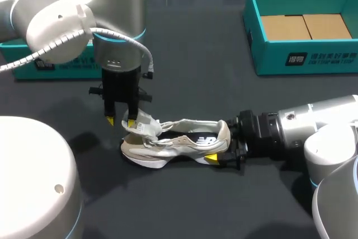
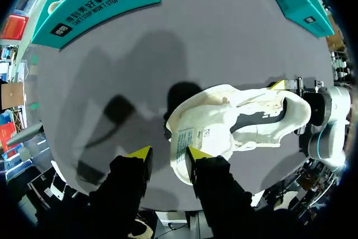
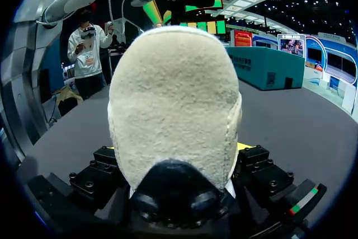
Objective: Take the shoe out of the shoebox, open the shoe tongue, remove and reinsert the insole, then place the shoe into the shoebox
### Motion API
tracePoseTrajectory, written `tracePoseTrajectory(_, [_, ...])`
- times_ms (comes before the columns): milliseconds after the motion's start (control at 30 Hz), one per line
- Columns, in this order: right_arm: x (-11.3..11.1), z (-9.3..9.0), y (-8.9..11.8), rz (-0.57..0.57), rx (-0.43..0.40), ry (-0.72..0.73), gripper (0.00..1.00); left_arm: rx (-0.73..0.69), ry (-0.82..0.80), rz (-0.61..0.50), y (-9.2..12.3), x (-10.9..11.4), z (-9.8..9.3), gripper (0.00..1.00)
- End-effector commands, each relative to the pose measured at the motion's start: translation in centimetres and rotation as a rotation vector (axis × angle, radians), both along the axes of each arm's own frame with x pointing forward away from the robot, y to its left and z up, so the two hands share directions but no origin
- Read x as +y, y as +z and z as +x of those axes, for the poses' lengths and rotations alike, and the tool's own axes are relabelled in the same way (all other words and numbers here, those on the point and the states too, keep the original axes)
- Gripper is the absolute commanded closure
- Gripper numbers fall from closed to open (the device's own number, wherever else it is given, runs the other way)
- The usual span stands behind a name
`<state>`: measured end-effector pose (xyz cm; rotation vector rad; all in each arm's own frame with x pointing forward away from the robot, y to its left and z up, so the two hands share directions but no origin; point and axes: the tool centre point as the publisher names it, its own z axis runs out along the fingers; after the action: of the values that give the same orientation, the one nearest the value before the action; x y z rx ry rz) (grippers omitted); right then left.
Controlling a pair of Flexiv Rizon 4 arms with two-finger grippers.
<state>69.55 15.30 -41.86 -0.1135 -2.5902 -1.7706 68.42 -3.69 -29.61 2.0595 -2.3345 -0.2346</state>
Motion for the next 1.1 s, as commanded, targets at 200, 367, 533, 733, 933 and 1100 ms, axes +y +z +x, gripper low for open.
tracePoseTrajectory(200, [0.1, 0.1, -0.2, -0.003, 0.001, -0.001, 1.0, -0.097, -0.199, -0.059, 6.1, -2.0, 1.3, 0.62])
tracePoseTrajectory(367, [0.1, 0.1, -0.2, -0.003, 0.001, -0.001, 1.0, -0.086, -0.421, -0.165, 8.7, -3.8, 2.2, 0.61])
tracePoseTrajectory(533, [0.1, 0.1, -0.2, -0.003, 0.001, -0.001, 1.0, -0.097, -0.666, -0.23, 10.5, -5.4, 2.7, 0.59])
tracePoseTrajectory(733, [0.1, 0.1, -0.2, -0.003, 0.001, -0.001, 1.0, -0.095, -0.937, -0.287, 12.0, -7.3, 3.2, 0.59])
tracePoseTrajectory(933, [0.1, 0.1, -0.2, -0.003, 0.001, -0.001, 1.0, -0.026, -1.265, -0.338, 12.6, -9.3, 3.4, 0.63])
tracePoseTrajectory(1100, [0.1, 0.1, -0.2, -0.003, 0.001, -0.001, 1.0, 0.001, -1.458, -0.354, 13.1, -10.9, 3.2, 0.87])
